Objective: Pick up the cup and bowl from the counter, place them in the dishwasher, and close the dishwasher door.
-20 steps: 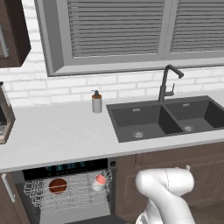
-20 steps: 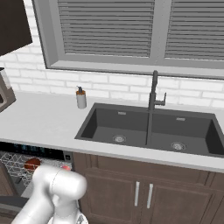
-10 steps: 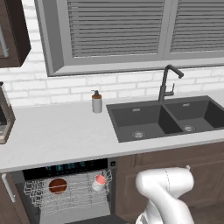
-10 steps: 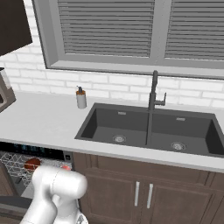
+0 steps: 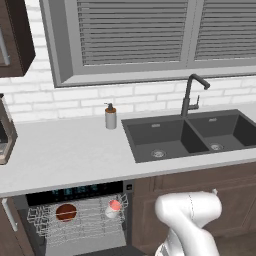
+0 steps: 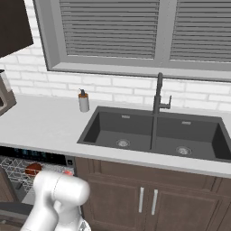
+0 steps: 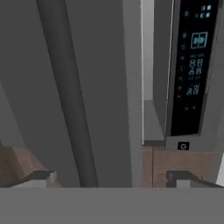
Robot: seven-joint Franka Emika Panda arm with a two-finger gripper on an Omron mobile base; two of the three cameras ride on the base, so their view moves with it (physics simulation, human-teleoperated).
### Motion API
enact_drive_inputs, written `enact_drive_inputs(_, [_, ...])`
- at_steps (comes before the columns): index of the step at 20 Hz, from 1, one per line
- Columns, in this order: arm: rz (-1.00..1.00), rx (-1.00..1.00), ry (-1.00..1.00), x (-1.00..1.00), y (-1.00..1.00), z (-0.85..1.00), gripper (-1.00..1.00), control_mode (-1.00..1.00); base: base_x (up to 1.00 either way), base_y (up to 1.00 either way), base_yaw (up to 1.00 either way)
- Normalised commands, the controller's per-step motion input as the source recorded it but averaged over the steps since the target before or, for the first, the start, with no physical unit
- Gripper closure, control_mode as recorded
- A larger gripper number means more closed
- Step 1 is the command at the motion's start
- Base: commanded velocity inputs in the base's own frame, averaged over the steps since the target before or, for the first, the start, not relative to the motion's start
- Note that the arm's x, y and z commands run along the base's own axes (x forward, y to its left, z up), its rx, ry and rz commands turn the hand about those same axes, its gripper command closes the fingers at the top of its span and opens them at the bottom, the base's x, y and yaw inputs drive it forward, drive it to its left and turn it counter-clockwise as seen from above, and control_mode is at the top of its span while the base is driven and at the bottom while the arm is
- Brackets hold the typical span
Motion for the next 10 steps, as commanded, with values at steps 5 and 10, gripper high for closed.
enact_drive_inputs(5, [0.0,0.0,0.05,0.4,0.26,-0.75,-1.0,-1.0,0.0,0.0,0.0])
enact_drive_inputs(10, [0.01,0.0,0.02,0.3,0.35,-0.81,-1.0,-1.0,0.0,0.0,0.0])
